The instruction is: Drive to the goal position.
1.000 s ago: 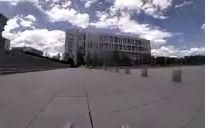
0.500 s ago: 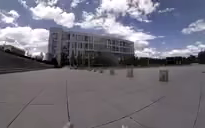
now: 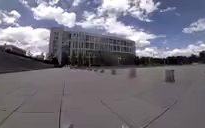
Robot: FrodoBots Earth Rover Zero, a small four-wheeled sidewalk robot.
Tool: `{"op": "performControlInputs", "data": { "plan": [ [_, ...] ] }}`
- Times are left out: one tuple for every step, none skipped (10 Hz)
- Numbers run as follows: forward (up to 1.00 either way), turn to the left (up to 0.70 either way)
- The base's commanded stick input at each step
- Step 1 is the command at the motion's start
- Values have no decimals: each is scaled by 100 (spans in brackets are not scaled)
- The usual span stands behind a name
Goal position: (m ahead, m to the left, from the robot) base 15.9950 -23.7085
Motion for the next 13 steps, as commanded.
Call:
{"op": "performControlInputs", "data": {
  "plan": [
    [70, 0],
    [70, 0],
    [70, 0],
    [70, 0],
    [70, 0],
    [70, 0],
    [70, 0],
    [70, 0],
    [70, 0],
    [70, 0],
    [70, 0],
    [70, 0],
    [70, 0]
  ]
}}
